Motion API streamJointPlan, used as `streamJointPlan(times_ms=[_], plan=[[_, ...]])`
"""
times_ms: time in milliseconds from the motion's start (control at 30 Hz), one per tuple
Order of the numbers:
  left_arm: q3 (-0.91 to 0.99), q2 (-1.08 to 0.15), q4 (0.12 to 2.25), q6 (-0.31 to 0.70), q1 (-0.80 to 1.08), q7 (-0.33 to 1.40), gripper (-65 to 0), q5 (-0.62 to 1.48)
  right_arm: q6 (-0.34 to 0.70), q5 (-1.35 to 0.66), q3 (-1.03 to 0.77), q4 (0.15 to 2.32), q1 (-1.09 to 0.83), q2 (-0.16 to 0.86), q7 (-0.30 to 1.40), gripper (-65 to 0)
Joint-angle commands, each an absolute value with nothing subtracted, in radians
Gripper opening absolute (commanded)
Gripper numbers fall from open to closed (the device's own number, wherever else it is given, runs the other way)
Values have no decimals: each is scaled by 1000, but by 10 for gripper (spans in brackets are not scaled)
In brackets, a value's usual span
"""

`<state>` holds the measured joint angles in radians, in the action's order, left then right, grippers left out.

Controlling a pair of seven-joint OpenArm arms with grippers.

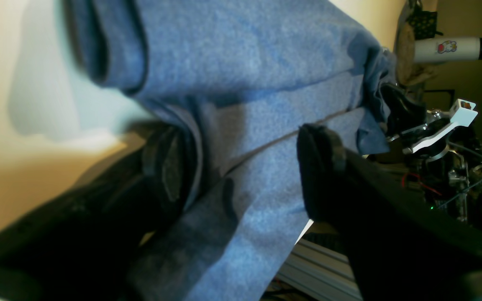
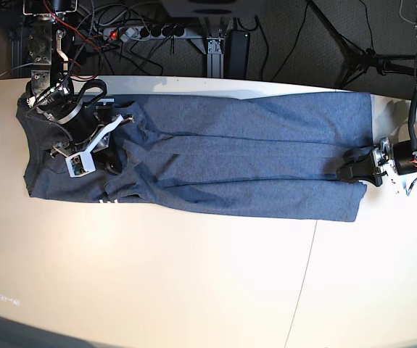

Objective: Fold the T-shirt properly
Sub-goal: 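Pull the hem corner with the left gripper to straighten the shirt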

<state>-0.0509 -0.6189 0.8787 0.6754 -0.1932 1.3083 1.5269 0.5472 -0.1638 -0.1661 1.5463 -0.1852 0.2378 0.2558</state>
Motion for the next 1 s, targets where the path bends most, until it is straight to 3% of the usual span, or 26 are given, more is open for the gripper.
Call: streamJointPlan(times_ms=[0, 167, 200, 333, 433, 600, 967], plan=[[-53, -626, 884, 698, -199, 1321, -212, 1484, 572, -177, -173, 1561, -175, 249, 232, -650], [-53, -624, 884, 698, -199, 1270, -215, 1484, 572, -177, -173, 1561, -175, 249, 232, -650], [-53, -624, 884, 698, -199, 1264, -242, 1484, 572, -178, -173, 1561, -175, 249, 232, -650], [-53, -623, 884, 698, -199, 1246, -517, 1484, 572, -202, -173, 1561, -175, 249, 232, -650], [-53, -623, 884, 698, -199, 1185, -639, 1484, 572, -202, -173, 1561, -175, 249, 232, -650], [-53, -623, 884, 698, -199, 1114, -650, 1414, 572, -202, -173, 1561, -175, 249, 233, -650], [-53, -624, 961, 698, -199, 1133, -650, 1304, 572, -202, -173, 1561, -175, 249, 233, -650]])
